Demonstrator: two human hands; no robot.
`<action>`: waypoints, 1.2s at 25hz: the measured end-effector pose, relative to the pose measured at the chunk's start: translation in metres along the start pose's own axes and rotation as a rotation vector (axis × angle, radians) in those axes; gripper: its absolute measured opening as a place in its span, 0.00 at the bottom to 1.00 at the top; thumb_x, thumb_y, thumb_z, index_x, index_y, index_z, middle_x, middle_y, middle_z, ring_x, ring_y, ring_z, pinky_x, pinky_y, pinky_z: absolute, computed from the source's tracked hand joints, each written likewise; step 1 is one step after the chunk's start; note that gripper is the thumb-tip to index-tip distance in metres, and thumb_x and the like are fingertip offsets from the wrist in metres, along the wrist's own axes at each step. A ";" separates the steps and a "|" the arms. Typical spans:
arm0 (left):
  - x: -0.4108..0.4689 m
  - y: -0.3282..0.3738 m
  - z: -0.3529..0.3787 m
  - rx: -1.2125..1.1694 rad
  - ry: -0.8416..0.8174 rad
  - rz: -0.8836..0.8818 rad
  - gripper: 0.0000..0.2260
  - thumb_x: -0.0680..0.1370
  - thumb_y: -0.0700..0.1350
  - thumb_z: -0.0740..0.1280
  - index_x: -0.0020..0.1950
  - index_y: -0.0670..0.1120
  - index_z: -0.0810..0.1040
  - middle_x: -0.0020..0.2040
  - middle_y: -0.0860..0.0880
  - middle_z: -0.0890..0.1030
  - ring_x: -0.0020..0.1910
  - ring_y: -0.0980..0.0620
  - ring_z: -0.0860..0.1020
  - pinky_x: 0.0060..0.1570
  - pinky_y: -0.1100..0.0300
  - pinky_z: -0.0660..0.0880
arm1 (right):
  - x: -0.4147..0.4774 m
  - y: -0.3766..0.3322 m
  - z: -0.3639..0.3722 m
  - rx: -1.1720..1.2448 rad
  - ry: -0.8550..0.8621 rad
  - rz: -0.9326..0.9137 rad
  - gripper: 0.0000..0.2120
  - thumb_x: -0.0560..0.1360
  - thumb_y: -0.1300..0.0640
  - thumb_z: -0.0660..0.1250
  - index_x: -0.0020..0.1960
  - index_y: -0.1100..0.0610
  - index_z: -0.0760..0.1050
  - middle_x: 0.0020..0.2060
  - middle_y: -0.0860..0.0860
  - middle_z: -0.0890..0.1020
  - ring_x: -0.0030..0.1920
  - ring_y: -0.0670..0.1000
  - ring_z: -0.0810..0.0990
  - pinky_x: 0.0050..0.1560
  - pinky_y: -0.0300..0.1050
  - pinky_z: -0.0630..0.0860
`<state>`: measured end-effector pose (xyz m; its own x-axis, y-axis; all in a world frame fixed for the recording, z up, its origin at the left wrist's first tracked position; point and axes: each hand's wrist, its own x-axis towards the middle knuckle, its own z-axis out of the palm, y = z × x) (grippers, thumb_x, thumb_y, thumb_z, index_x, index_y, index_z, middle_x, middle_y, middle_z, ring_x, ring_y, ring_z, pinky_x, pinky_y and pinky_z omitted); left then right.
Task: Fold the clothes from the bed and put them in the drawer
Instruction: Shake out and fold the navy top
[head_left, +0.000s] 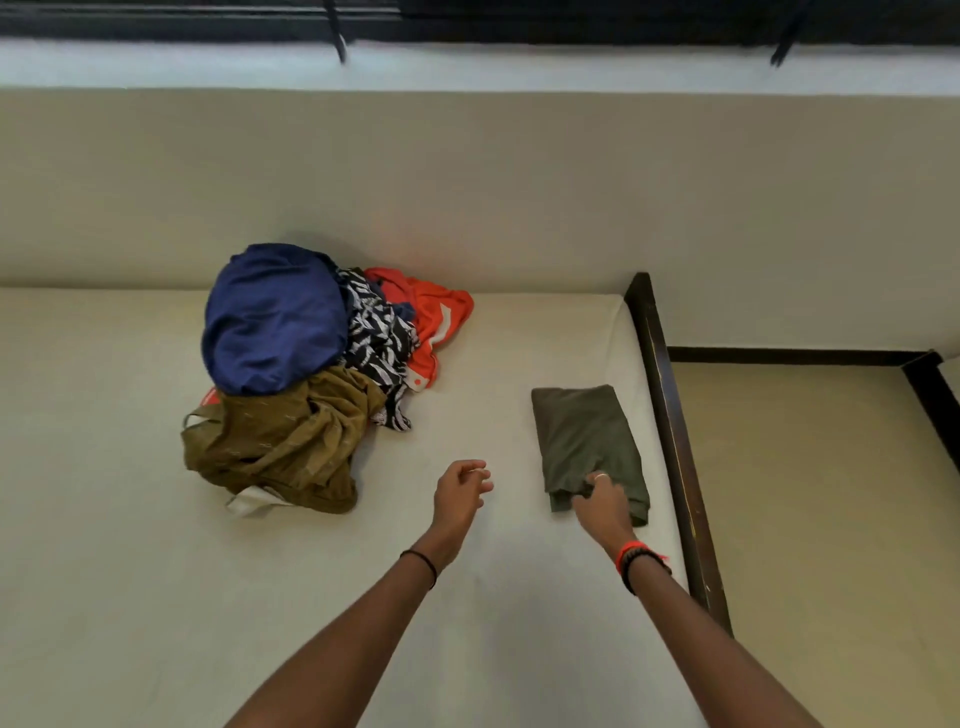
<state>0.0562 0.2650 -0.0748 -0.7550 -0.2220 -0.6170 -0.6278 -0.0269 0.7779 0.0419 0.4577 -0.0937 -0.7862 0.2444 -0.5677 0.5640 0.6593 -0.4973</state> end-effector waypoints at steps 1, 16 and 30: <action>0.000 0.006 -0.017 -0.005 0.026 0.010 0.07 0.81 0.40 0.59 0.56 0.43 0.75 0.51 0.46 0.79 0.48 0.51 0.79 0.45 0.60 0.75 | -0.006 -0.017 0.006 -0.009 -0.014 -0.043 0.17 0.75 0.64 0.63 0.63 0.66 0.70 0.60 0.64 0.73 0.60 0.62 0.73 0.61 0.49 0.70; 0.103 0.078 -0.287 -0.112 0.461 0.019 0.10 0.80 0.37 0.61 0.60 0.42 0.68 0.52 0.42 0.73 0.51 0.43 0.75 0.49 0.56 0.74 | -0.022 -0.288 0.152 0.222 -0.129 -0.203 0.06 0.78 0.61 0.58 0.44 0.60 0.72 0.43 0.57 0.77 0.47 0.57 0.75 0.47 0.46 0.69; 0.130 0.134 -0.324 -0.723 0.154 -0.148 0.03 0.80 0.41 0.63 0.47 0.45 0.76 0.42 0.47 0.78 0.37 0.53 0.75 0.40 0.61 0.75 | -0.013 -0.410 0.203 0.541 -0.212 -0.085 0.10 0.75 0.59 0.65 0.37 0.54 0.65 0.35 0.55 0.71 0.36 0.52 0.70 0.37 0.47 0.69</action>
<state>-0.0643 -0.0834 -0.0123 -0.6042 -0.2989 -0.7387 -0.4000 -0.6880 0.6056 -0.1279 0.0397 -0.0161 -0.7981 0.0226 -0.6020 0.5936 0.2003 -0.7794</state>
